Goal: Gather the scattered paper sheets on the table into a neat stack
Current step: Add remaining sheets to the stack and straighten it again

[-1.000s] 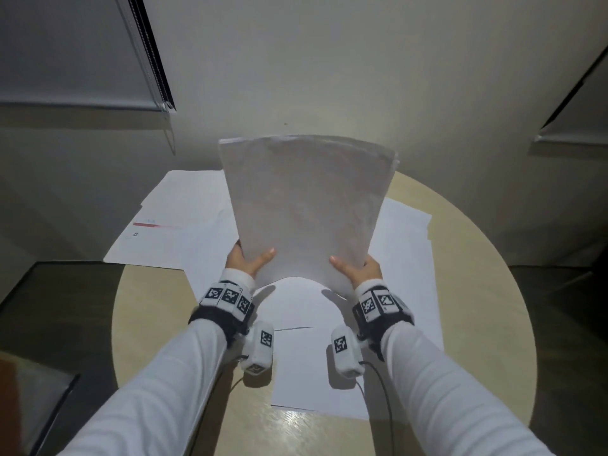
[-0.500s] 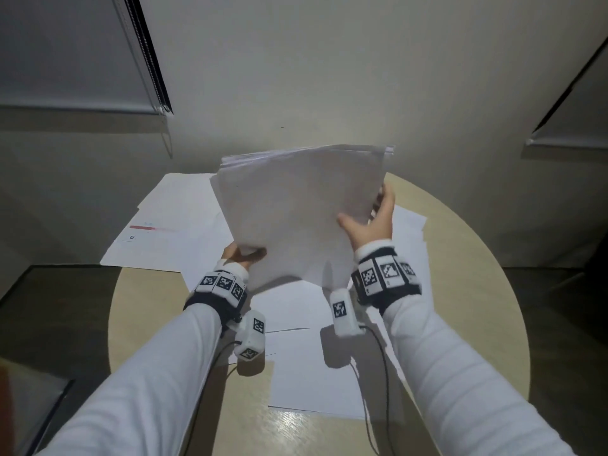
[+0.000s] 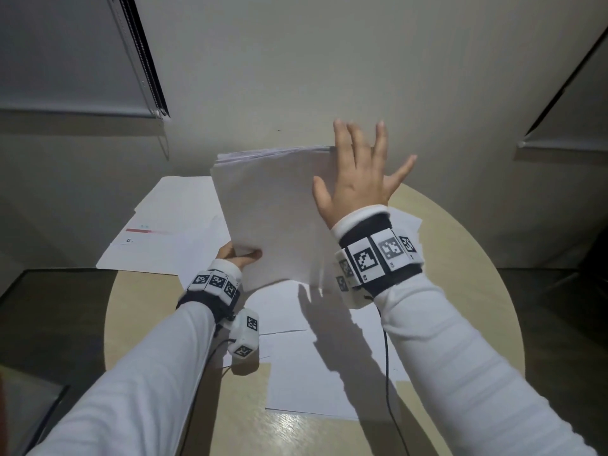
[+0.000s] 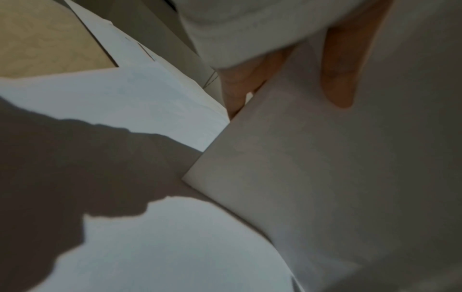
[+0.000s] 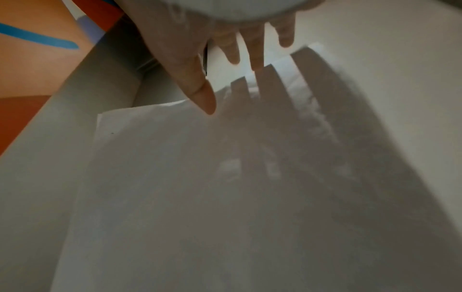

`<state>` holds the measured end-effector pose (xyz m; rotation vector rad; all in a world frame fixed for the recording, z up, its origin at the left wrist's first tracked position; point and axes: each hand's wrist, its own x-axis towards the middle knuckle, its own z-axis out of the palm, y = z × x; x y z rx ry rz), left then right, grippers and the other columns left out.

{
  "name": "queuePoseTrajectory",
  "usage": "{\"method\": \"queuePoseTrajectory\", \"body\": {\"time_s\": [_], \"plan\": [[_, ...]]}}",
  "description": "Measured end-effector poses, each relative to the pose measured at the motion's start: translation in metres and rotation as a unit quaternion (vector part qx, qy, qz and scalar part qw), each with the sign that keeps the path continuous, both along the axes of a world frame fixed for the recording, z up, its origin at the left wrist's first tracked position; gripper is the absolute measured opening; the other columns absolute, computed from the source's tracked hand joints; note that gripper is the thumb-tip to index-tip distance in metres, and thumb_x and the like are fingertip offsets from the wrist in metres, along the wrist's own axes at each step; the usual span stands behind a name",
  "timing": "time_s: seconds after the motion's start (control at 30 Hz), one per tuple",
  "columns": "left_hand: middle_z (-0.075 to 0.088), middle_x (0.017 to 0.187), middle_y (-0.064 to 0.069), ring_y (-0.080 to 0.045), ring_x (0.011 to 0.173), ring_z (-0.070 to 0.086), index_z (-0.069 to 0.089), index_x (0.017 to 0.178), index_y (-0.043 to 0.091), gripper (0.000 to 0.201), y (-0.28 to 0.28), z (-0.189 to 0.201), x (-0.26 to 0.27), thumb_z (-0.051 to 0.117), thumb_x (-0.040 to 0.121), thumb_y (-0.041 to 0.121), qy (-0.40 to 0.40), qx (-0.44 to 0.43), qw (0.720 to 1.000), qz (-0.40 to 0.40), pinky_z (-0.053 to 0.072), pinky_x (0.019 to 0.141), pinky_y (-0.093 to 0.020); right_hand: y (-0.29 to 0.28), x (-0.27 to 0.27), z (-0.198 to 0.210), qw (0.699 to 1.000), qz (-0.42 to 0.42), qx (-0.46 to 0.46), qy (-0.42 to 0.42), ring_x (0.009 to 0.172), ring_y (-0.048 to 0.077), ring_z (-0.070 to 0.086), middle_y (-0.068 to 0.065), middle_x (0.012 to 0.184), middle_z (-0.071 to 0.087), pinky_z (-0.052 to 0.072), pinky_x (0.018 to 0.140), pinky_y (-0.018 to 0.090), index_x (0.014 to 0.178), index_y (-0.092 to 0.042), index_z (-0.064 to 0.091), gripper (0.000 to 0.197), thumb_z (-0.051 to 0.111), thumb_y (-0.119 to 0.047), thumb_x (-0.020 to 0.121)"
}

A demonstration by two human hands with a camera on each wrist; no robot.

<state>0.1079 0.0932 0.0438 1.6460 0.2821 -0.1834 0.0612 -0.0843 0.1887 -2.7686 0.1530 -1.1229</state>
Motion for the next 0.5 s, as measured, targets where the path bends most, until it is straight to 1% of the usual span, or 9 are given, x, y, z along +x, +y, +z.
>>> {"method": "queuePoseTrajectory", "body": {"time_s": [0.07, 0.13, 0.17, 0.23, 0.3, 0.37, 0.4, 0.47, 0.5], "plan": [[0.065, 0.053, 0.018, 0.005, 0.053, 0.061, 0.054, 0.074, 0.014, 0.032, 0.001, -0.002, 0.003, 0.06, 0.078, -0.017, 0.008, -0.015, 1.0, -0.001, 0.037, 0.086, -0.029, -0.003, 0.0, -0.002, 1.0, 0.005, -0.005, 0.007, 0.14, 0.032, 0.028, 0.0, 0.141, 0.047, 0.006, 0.101, 0.074, 0.136, -0.024, 0.046, 0.072, 0.068, -0.031, 0.067], [0.064, 0.048, 0.019, 0.013, 0.044, 0.058, 0.051, 0.071, 0.018, 0.038, 0.001, -0.002, 0.003, 0.058, 0.079, -0.019, 0.01, -0.021, 1.0, -0.002, 0.037, 0.086, -0.031, -0.009, 0.0, -0.004, 0.999, -0.001, 0.027, 0.025, 0.145, 0.03, 0.013, 0.001, 0.153, 0.029, 0.003, 0.105, 0.069, 0.144, -0.028, 0.031, 0.083, 0.068, -0.038, 0.07], [0.065, 0.05, 0.017, 0.01, 0.048, 0.06, 0.052, 0.072, 0.017, 0.038, 0.002, -0.003, 0.004, 0.058, 0.079, -0.019, 0.007, -0.027, 1.0, -0.003, 0.038, 0.087, -0.033, -0.013, -0.001, -0.006, 0.998, -0.007, 0.062, 0.027, 0.146, 0.029, 0.005, 0.001, 0.157, 0.018, 0.002, 0.107, 0.066, 0.148, -0.028, 0.02, 0.092, 0.068, -0.045, 0.071], [0.068, 0.07, 0.002, -0.011, 0.071, 0.064, 0.055, 0.076, 0.014, 0.033, 0.002, -0.001, 0.004, 0.059, 0.078, -0.019, 0.009, -0.041, 0.999, 0.004, 0.041, 0.095, -0.038, -0.02, -0.002, -0.014, 0.98, 0.008, 0.198, 0.019, 0.147, 0.024, -0.002, 0.002, 0.159, 0.004, 0.001, 0.112, 0.059, 0.149, -0.021, 0.005, 0.112, 0.073, -0.053, 0.066], [0.069, 0.077, -0.001, -0.018, 0.083, 0.056, 0.056, 0.077, 0.013, 0.031, 0.004, -0.002, 0.006, 0.06, 0.078, -0.018, 0.017, -0.045, 0.999, 0.007, 0.039, 0.099, -0.04, -0.031, 0.003, -0.033, 0.922, 0.062, 0.381, 0.045, 0.147, 0.018, 0.0, 0.001, 0.159, -0.001, 0.004, 0.117, 0.053, 0.149, -0.016, -0.005, 0.126, 0.081, -0.045, 0.062], [0.068, 0.054, 0.015, -0.016, 0.079, 0.056, 0.058, 0.077, 0.01, 0.028, 0.007, -0.003, 0.007, 0.061, 0.077, -0.018, 0.017, -0.049, 0.999, -0.012, 0.04, 0.098, -0.038, -0.037, 0.006, -0.056, 0.854, 0.103, 0.495, 0.122, 0.146, 0.016, 0.006, -0.001, 0.158, 0.002, 0.007, 0.119, 0.047, 0.147, -0.02, -0.016, 0.131, 0.083, -0.033, 0.064], [0.068, 0.053, 0.016, -0.017, 0.083, 0.057, 0.061, 0.085, 0.003, 0.021, 0.008, -0.003, 0.007, 0.061, 0.077, -0.016, 0.014, -0.041, 0.999, -0.023, 0.04, 0.099, -0.038, -0.04, 0.007, -0.068, 0.833, 0.11, 0.517, 0.165, 0.146, 0.017, 0.01, -0.002, 0.158, 0.005, 0.008, 0.12, 0.042, 0.147, -0.022, -0.018, 0.13, 0.083, -0.028, 0.065], [0.069, 0.073, 0.008, -0.02, 0.1, 0.055, 0.058, 0.111, -0.005, 0.036, 0.009, -0.005, 0.007, 0.064, 0.077, -0.013, 0.006, -0.03, 0.999, -0.036, 0.039, 0.105, -0.043, -0.042, 0.007, -0.086, 0.808, 0.117, 0.538, 0.209, 0.143, 0.015, 0.02, -0.001, 0.156, 0.016, 0.015, 0.116, 0.025, 0.148, -0.019, -0.012, 0.126, 0.083, -0.018, 0.066], [0.067, 0.081, 0.002, -0.02, 0.104, 0.053, 0.057, 0.116, -0.004, 0.042, 0.008, -0.003, 0.006, 0.065, 0.076, -0.013, 0.003, -0.027, 0.999, -0.042, 0.038, 0.107, -0.046, -0.043, 0.006, -0.091, 0.802, 0.12, 0.546, 0.212, 0.14, 0.013, 0.027, 0.0, 0.152, 0.025, 0.021, 0.11, 0.018, 0.149, -0.016, -0.003, 0.12, 0.083, -0.014, 0.066]]}}
